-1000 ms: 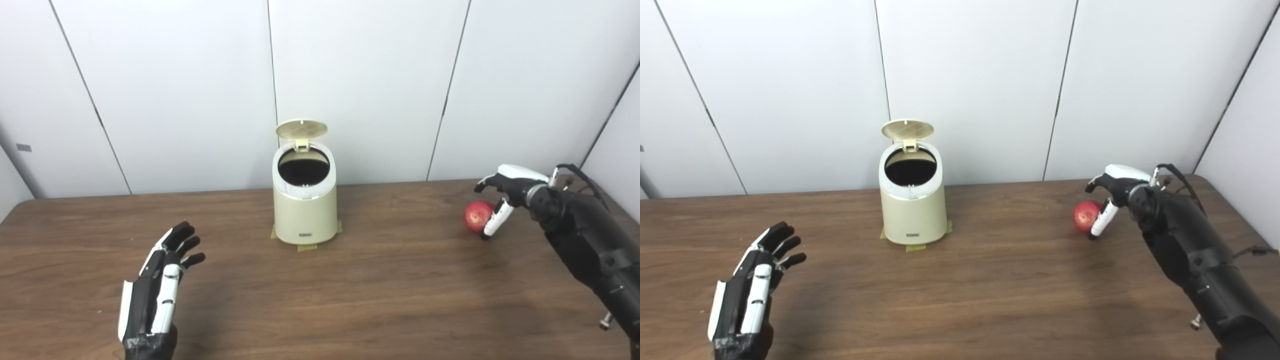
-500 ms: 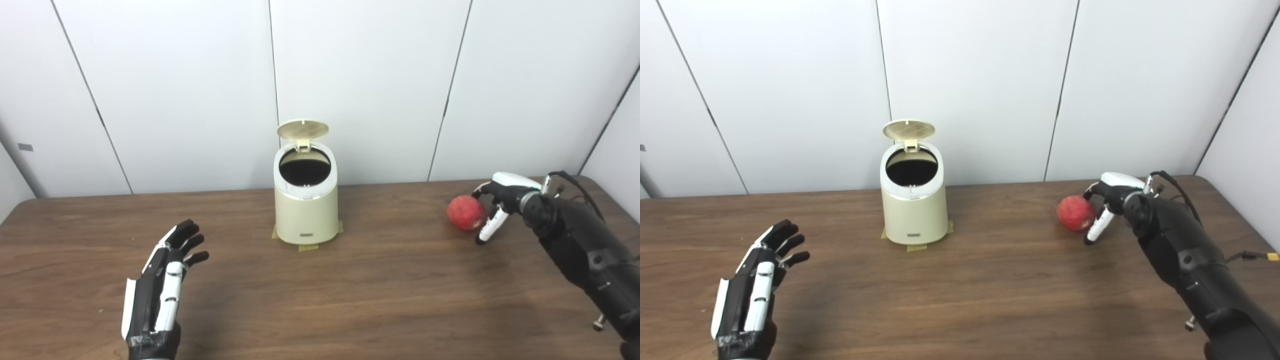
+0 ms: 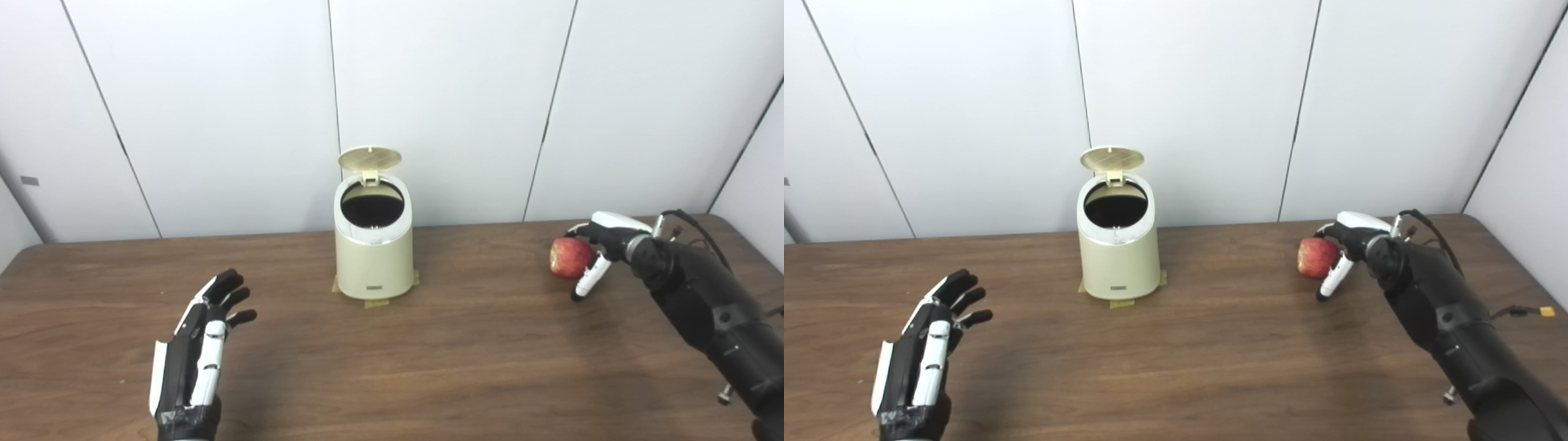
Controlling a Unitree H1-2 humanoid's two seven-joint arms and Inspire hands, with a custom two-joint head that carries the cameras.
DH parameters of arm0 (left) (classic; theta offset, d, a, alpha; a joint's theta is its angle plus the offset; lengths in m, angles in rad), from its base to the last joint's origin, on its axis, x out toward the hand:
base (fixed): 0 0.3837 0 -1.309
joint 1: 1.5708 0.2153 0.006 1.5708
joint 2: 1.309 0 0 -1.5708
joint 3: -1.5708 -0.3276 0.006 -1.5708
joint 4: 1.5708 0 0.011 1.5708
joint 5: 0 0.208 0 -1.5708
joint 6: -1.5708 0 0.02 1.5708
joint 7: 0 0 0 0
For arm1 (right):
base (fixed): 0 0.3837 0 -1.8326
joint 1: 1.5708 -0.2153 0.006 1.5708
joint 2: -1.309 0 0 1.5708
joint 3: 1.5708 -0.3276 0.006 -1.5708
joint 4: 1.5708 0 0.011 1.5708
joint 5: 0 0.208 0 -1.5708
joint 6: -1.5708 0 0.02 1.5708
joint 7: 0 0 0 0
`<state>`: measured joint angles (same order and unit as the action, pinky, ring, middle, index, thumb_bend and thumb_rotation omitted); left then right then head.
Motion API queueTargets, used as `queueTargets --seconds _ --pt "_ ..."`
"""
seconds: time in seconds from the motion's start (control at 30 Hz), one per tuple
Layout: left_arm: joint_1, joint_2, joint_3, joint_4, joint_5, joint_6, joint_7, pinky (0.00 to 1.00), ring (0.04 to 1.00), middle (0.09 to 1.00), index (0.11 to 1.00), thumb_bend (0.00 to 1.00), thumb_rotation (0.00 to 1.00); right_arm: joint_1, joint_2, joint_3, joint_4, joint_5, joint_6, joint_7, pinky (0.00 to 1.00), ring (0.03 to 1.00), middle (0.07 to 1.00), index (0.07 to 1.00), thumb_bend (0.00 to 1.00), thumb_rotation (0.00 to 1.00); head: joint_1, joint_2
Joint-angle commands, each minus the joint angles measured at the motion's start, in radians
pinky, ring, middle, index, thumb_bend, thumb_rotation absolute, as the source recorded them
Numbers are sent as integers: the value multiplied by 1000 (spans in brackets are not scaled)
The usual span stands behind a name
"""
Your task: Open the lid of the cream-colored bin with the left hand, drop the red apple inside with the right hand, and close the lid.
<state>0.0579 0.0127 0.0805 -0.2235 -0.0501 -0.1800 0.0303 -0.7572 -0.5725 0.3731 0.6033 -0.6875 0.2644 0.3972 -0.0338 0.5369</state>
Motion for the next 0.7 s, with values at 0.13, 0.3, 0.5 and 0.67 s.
queueTargets --seconds 0.13,0.3,0.5,0.67 --pt "-5 -2 -5 -22 6 -25 -1 696 814 839 823 278 710 -69 -7 6 -61 9 -5 34 732 903 966 899 939 167 -1 -1" --pt "-6 2 -6 -17 6 -33 -4 698 820 844 826 277 721 -62 -6 2 -104 11 -2 51 735 902 964 900 972 185 -2 -1" --pt "-7 2 -6 -20 7 -26 -3 703 820 844 825 278 727 -62 -6 6 -120 1 -4 51 719 883 947 887 946 168 -2 -1" --pt "-7 2 -5 -22 10 -24 -1 703 819 844 824 285 721 -69 -13 20 -133 -8 17 104 689 878 946 835 926 103 -2 -1"
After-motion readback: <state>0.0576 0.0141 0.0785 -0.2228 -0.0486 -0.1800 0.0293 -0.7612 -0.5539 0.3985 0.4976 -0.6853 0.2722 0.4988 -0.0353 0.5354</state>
